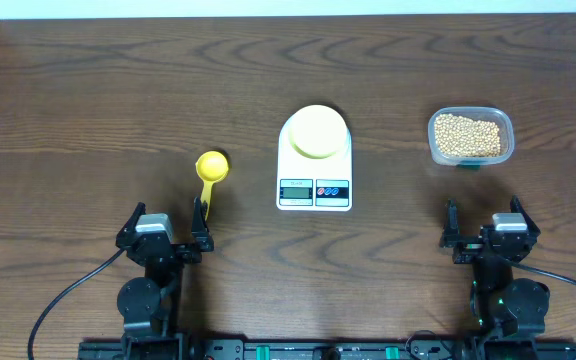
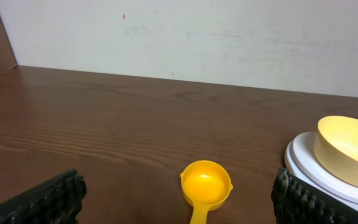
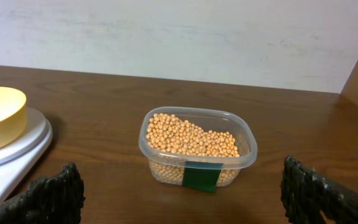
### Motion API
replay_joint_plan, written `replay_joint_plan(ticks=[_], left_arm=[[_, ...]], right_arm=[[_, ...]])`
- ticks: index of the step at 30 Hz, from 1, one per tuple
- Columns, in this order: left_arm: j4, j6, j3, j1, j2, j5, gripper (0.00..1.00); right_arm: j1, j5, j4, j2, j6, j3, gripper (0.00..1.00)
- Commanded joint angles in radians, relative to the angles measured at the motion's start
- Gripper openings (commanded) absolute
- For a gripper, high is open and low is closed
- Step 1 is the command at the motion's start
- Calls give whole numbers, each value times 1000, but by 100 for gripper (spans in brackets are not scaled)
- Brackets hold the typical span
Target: Scoop item into bowl and weigh 50g on scale
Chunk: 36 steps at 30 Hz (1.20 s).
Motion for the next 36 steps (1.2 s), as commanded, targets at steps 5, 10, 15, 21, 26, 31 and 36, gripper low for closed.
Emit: replay_joint_plan(ticks=[5,10,15,21,26,31,36], left_arm=[[-44,-4,-10,-4,-5,20,98],[-44,-5,-10,-4,-5,20,98],[-44,-4,-10,-4,-5,19,98],[-38,-92,-9,-4,-5,94,98],[-20,-437,-9,-8,-5,422,98],[106,-544,-9,-8,-5,461,98],[330,-530,26,-8,-5,489,98]], right_arm=[[1,-1,-2,-5,-9,-3,99],[1,-1,-2,-5,-9,-3,99],[1,-1,-2,-4,-9,-3,99],[1,-1,-2,-4,-9,-3,99],[1,-1,-2,-4,-9,-3,99],[1,-1,-2,-4,-10,-3,99],[1,-1,-2,-4,-9,-3,99]])
